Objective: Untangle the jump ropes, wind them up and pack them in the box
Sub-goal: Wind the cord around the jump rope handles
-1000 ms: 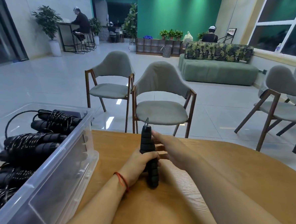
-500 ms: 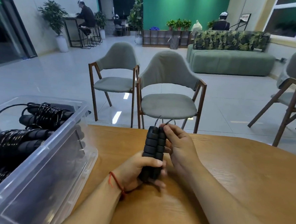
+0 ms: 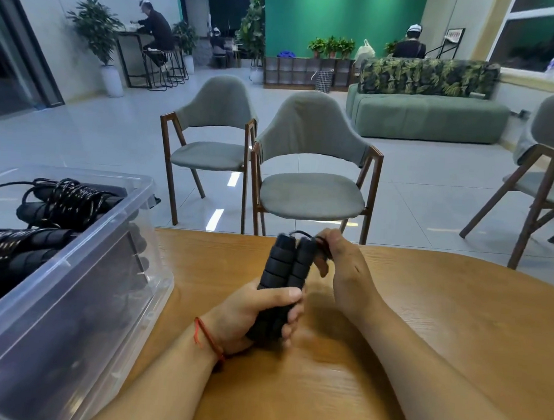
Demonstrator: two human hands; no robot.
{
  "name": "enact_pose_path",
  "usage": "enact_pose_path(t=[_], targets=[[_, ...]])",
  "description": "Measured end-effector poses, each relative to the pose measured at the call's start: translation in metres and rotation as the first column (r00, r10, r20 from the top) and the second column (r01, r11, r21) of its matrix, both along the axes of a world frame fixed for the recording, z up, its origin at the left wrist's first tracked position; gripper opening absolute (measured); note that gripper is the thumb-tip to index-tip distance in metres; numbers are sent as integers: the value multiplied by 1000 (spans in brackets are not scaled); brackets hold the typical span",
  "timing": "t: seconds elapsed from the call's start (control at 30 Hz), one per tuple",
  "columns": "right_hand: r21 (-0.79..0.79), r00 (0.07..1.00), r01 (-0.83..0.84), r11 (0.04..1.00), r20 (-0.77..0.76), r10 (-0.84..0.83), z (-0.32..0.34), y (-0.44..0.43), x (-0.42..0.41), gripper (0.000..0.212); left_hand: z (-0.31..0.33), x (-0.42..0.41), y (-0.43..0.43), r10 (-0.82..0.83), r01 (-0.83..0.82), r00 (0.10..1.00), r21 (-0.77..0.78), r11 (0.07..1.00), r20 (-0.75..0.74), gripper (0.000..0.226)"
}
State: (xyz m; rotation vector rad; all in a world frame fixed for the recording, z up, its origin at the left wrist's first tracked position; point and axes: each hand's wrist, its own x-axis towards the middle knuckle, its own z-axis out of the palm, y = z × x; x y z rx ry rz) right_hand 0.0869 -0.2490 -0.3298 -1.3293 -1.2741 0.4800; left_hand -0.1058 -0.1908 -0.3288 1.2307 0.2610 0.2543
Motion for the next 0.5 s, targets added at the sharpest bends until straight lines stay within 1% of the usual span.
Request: enact_pose_path(t=[0.03, 0.07, 0.13, 0.17, 0.23, 0.3, 0.33, 0.37, 0.43, 0.5], targets=[[-33, 999, 31, 999, 13, -31, -4, 2, -1, 53, -2, 1, 1, 72, -73, 997, 39, 997, 38, 27], [-56, 995, 72, 996, 71, -68, -8, 4, -2, 49, -3, 3, 2, 145, -150, 987, 79, 985, 67, 24], [-91, 960, 148, 985, 254, -121, -14, 8, -5, 41, -5, 4, 5, 267, -281, 958, 138, 950, 108, 34], [-109, 930, 170, 979, 346, -123, -16, 10, -6, 38, -5, 4, 6, 320, -335, 939, 129, 933, 124, 43], [-130, 857, 209, 969, 502, -118, -18, 11, -10, 31, -4, 6, 7, 435, -445, 889, 41, 895, 142, 52], [-85, 791, 227, 970, 597, -133, -18, 12, -14, 25, -4, 7, 10, 563, -563, 814, -45, 825, 144, 50], [-57, 767, 222, 973, 626, -138, -19, 12, -15, 26, -3, 7, 12, 613, -606, 776, -93, 790, 146, 49], [-45, 745, 214, 976, 654, -133, -20, 11, -17, 28, -3, 7, 14, 650, -633, 745, -148, 760, 150, 50], [-72, 695, 189, 979, 714, -81, -22, 10, -23, 32, 0, 5, 18, 693, -648, 702, -260, 716, 163, 49], [-108, 648, 157, 982, 761, -20, -23, 8, -30, 30, 2, 4, 21, 706, -633, 688, -338, 696, 168, 37]])
